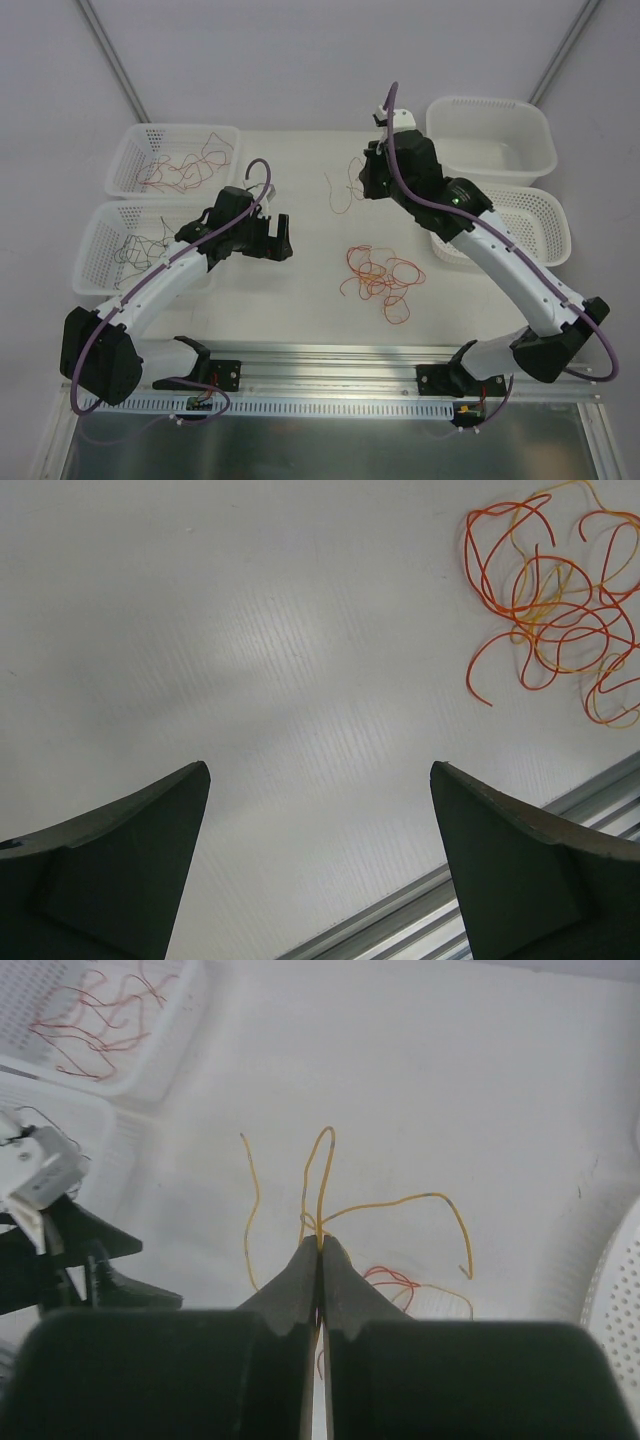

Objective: Untangle the cables

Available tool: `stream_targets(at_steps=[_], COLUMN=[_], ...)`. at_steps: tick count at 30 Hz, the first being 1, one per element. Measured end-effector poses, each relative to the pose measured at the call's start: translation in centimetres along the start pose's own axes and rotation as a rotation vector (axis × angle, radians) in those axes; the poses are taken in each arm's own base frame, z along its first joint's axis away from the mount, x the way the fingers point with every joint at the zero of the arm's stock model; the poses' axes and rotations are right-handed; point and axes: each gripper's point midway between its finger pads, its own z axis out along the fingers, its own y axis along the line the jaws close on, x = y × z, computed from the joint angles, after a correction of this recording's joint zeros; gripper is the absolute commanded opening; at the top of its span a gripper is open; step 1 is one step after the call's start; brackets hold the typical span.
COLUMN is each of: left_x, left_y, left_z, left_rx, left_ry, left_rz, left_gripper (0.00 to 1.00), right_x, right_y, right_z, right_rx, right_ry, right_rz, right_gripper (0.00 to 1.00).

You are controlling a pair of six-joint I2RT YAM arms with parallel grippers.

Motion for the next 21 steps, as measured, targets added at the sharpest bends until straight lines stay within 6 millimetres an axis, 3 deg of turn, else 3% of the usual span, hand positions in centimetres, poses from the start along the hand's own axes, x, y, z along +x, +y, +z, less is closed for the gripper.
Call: stream_targets(at_steps=[5, 11, 15, 21], left_x=[0.0, 0.2, 0.3, 0.3], left_y=[0.0, 0.1, 0.2, 0.3], left_z=[0.0, 0.1, 0.1, 0.2], left_rx=[0.000, -0.002, -0.004, -0.010], left_ry=[0.000, 0.004, 0.006, 0.004], left_rz=[0.002, 0.001, 0.002, 0.005], left_gripper=[0.93, 0.94, 0.95, 0.98], right_x=[-3.0, -3.3, -4.2, -6.1], right_y=[1.2, -0.4, -5.2, -15.1], right_z=[-3.0, -2.9, -2.0, -1.3], right_rx=[-0.104, -0.073, 0.036, 0.240], right_ry=[-0.094, -0.095, -0.100, -0.156], right_rz=[-0.001, -0.035, 0.012, 0.121], right_gripper=[0.01, 0.01, 0.01, 0.01])
